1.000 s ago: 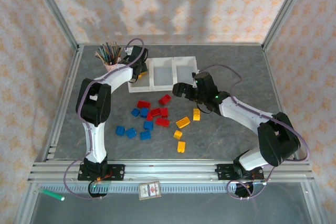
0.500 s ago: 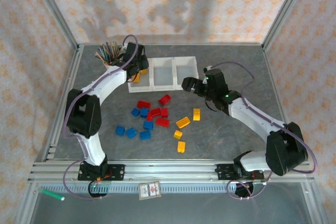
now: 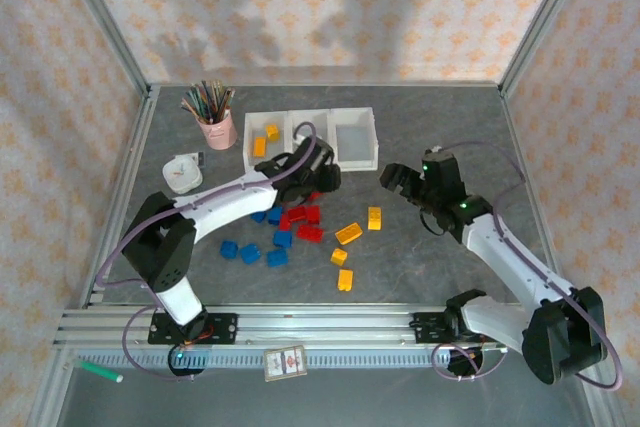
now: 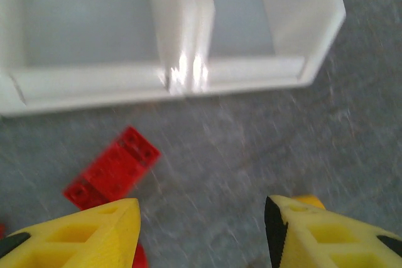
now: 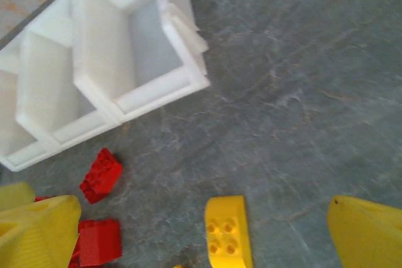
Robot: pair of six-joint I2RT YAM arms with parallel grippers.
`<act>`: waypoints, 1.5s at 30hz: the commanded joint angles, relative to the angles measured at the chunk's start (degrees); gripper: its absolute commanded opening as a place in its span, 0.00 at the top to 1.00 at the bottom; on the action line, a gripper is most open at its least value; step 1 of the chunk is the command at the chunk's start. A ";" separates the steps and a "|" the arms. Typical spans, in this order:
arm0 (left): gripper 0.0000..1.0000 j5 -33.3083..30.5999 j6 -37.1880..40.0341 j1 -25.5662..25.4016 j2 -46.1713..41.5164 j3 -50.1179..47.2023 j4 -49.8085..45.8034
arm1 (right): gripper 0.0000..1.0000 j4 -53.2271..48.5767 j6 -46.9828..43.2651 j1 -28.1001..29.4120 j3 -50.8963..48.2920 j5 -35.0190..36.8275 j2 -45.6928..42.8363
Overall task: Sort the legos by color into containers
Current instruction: Pick up the lego from the center of the table.
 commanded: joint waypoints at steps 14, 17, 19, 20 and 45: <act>0.38 -1.87 -2.82 -11.08 20.50 16.72 -4.81 | 0.00 -2.37 3.99 -5.10 -9.48 -0.91 -4.34; 0.38 -1.95 -1.67 -11.85 24.23 20.70 -7.33 | 0.00 -1.30 3.58 -7.95 -10.99 -3.24 -4.98; 0.37 -2.86 -0.89 -12.47 25.85 22.54 -8.34 | 0.00 -0.80 3.13 -8.93 -11.64 -3.97 -5.36; 0.37 -3.53 -0.64 -12.79 26.69 23.60 -9.15 | 0.00 -0.67 2.94 -9.44 -11.78 -4.26 -5.45; 0.64 -7.60 -2.23 -14.87 30.52 26.14 -10.25 | 0.00 0.12 -0.80 -10.72 -11.53 -8.64 -5.39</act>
